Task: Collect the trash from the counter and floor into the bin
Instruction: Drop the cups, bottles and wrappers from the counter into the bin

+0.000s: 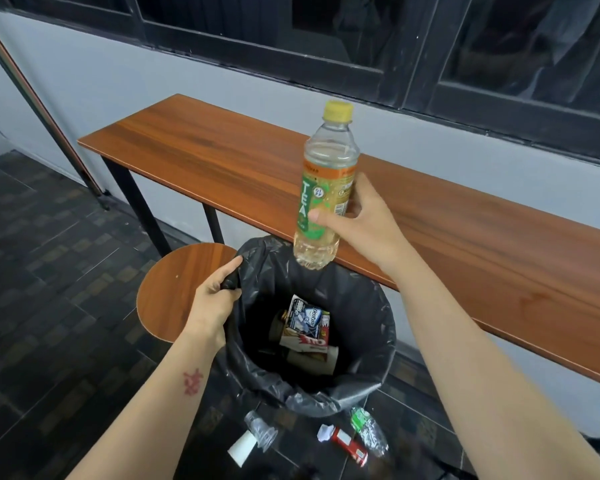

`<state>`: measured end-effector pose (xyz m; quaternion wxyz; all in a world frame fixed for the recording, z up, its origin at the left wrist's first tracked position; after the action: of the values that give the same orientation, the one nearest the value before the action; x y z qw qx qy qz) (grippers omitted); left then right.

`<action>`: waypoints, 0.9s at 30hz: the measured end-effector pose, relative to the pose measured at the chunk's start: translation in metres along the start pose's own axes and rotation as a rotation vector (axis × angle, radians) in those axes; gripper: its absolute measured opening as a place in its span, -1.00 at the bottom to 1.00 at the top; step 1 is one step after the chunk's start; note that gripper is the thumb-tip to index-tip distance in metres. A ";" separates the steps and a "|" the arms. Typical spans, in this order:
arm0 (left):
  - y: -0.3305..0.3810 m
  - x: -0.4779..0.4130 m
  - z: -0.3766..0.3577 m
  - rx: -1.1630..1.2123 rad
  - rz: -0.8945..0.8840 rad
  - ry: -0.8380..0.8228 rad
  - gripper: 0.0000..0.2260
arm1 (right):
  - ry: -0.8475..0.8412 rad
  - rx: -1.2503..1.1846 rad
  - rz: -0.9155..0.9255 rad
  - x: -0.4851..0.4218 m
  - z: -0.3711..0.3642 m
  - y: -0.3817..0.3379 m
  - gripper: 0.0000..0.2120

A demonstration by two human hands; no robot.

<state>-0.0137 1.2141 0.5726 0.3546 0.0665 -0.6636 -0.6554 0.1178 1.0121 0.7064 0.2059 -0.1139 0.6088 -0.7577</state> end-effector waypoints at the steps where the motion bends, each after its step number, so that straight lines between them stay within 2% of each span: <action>1: -0.002 0.004 0.001 0.007 -0.002 0.002 -0.41 | -0.061 0.016 -0.001 0.011 -0.003 -0.001 -0.21; 6: -0.010 0.024 0.010 0.046 0.006 0.027 -0.45 | -0.372 0.248 -0.107 0.057 -0.025 0.014 -0.32; 8: -0.014 0.030 0.013 0.067 0.022 0.028 -0.47 | -0.367 0.307 -0.176 0.066 -0.033 0.040 -0.37; 11: -0.018 0.041 0.015 0.083 0.034 0.014 -0.50 | -0.355 0.504 -0.283 0.075 -0.048 0.092 -0.34; 14: -0.021 0.050 0.013 0.048 0.008 -0.001 -0.50 | -0.384 0.758 -0.310 0.086 -0.067 0.133 -0.36; 17: -0.027 0.055 0.008 0.019 -0.024 -0.025 -0.48 | -0.412 0.899 -0.323 0.093 -0.079 0.158 -0.31; 22: -0.041 0.057 0.006 0.015 -0.009 -0.042 -0.48 | -0.454 0.942 -0.342 0.102 -0.077 0.174 -0.20; 25: -0.043 0.055 0.006 0.000 0.003 -0.044 -0.48 | -0.436 0.924 -0.251 0.107 -0.067 0.170 -0.20; 27: -0.044 0.054 0.005 0.000 0.008 -0.047 -0.48 | -0.361 0.934 -0.145 0.109 -0.056 0.166 -0.25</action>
<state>-0.0731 1.1829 0.5540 0.3415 0.0482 -0.6720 -0.6553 0.0255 0.9830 0.5234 0.2837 -0.1809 0.1500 -0.9297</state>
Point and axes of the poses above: each hand's wrist, its own x-axis away from the middle knuckle, its own z-axis out of the back of the hand, y = z × x, the point moved 2 cm from there along -x, towards the middle knuckle, and after that the axes turned 10 degrees about -x, right-handed, at the moved point
